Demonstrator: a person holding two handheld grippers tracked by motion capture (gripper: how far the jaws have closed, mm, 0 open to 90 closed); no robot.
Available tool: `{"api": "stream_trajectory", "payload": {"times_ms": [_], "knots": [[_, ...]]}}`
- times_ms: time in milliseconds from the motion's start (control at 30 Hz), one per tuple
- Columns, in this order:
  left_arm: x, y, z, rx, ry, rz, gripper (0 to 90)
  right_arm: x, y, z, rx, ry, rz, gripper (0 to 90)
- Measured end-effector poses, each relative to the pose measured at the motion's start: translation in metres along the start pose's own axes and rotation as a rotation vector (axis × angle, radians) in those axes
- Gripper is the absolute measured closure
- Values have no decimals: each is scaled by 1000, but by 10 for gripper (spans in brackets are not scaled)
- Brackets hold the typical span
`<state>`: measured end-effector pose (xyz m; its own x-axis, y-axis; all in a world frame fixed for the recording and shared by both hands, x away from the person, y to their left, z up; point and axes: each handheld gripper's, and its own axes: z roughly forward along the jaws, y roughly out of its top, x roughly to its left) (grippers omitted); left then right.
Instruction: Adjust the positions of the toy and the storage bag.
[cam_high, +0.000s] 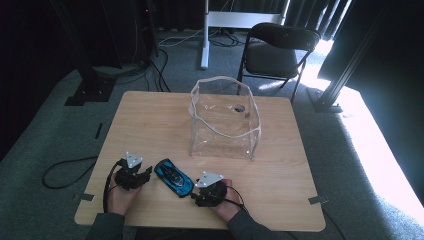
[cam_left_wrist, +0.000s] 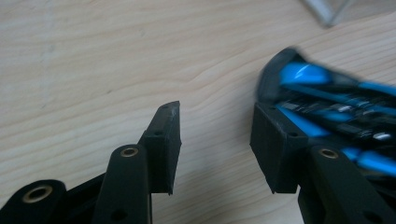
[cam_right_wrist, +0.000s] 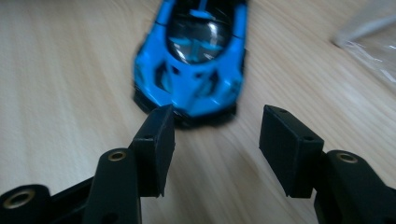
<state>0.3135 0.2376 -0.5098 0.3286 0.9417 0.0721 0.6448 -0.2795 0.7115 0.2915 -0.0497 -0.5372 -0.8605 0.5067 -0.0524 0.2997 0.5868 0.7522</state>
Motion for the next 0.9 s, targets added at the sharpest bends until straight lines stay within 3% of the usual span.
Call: {"api": "stream_trajectory", "payload": {"times_ms": [100, 167, 267, 367, 567, 667, 733, 900], "knots": [[6, 1, 5, -6, 3, -35, 536, 5, 3, 4, 0, 1, -1, 395], [7, 8, 7, -25, -14, -36, 534, 7, 5, 7, 4, 15, 6, 356], [1, 24, 12, -62, -49, 22, 526, 10, 8, 13, 7, 17, 10, 291], [-9, 44, 30, -57, -89, 77, 524, 15, 12, 20, 12, -8, 6, 259], [-22, 64, 62, 11, -131, 169, 524, 20, 17, 26, 2, -36, 10, 208], [-21, 65, 72, 51, -153, 178, 543, 20, 16, 31, 13, -40, 8, 212], [-18, 66, 73, 64, -188, 168, 573, 18, 16, 31, 9, -30, 14, 214], [-16, 67, 68, 90, -210, 201, 624, 10, 13, 28, 15, -14, 30, 220]]}}
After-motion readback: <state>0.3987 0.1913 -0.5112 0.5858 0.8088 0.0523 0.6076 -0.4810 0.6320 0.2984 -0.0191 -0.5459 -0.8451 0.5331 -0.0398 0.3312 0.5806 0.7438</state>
